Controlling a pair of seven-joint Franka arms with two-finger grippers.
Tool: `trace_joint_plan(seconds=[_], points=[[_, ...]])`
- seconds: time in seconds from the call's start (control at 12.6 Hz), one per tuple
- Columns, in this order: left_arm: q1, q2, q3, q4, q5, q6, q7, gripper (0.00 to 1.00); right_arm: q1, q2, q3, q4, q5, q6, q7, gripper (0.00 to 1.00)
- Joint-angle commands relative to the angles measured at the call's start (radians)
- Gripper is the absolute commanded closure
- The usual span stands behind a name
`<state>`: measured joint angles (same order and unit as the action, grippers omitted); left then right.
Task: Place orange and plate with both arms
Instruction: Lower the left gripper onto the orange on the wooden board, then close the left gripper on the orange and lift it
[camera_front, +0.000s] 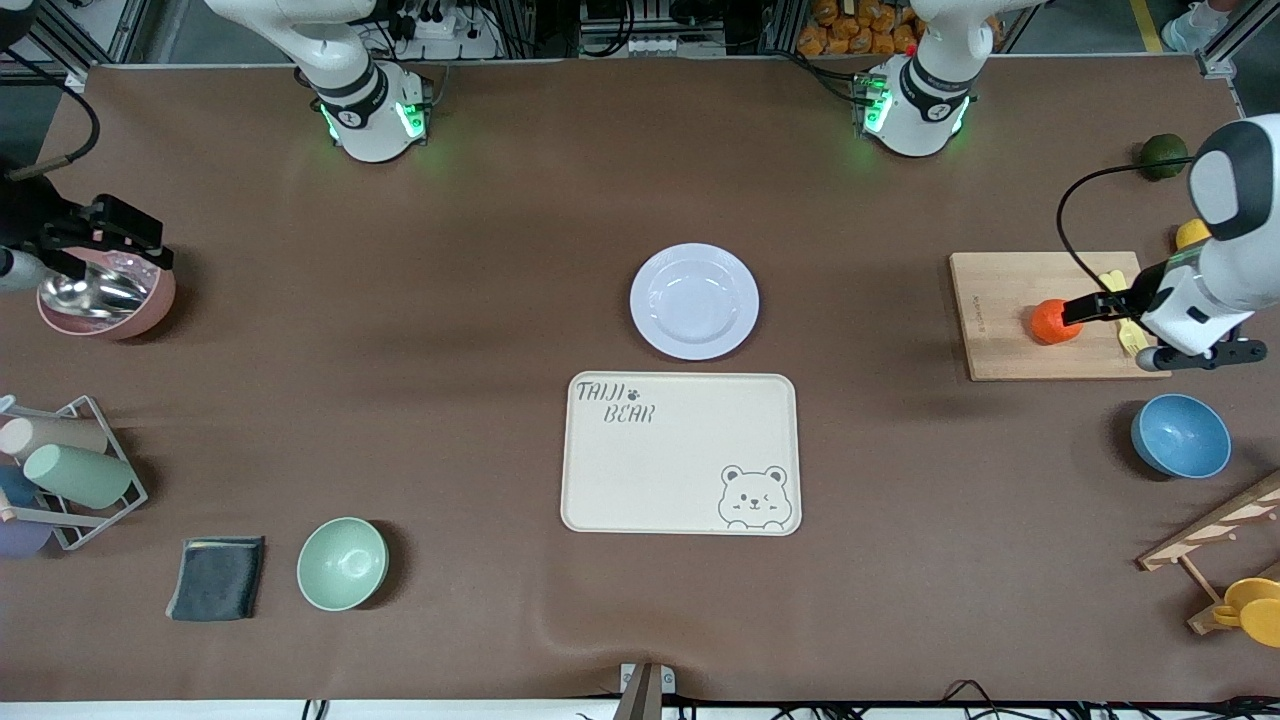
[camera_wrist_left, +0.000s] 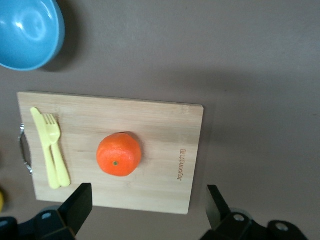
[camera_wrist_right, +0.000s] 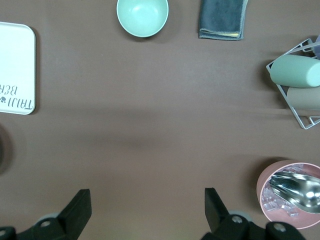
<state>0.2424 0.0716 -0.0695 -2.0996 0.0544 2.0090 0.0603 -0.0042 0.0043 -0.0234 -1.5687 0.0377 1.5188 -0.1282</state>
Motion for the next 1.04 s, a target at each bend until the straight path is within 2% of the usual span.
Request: trace_joint_plan(seconds=[0.0,0.32,0.96], points=[[0.026,-0.066,-0.006,-0.158,0.015,0.127,0.016,0.0,0.001,0.002,0.002,-0.002,-0.004,-0.003,0.007,0.0],[0.06,-0.038,-0.006,-0.258,0.05,0.29,0.024,0.0,-0.007,0.006,0.0,-0.005,-0.002,-0.011,0.001,0.0],[0.144,0.114,-0.007,-0.26,0.137,0.424,0.024,0.0,-0.005,0.019,0.0,-0.005,0.024,-0.011,0.01,0.0]])
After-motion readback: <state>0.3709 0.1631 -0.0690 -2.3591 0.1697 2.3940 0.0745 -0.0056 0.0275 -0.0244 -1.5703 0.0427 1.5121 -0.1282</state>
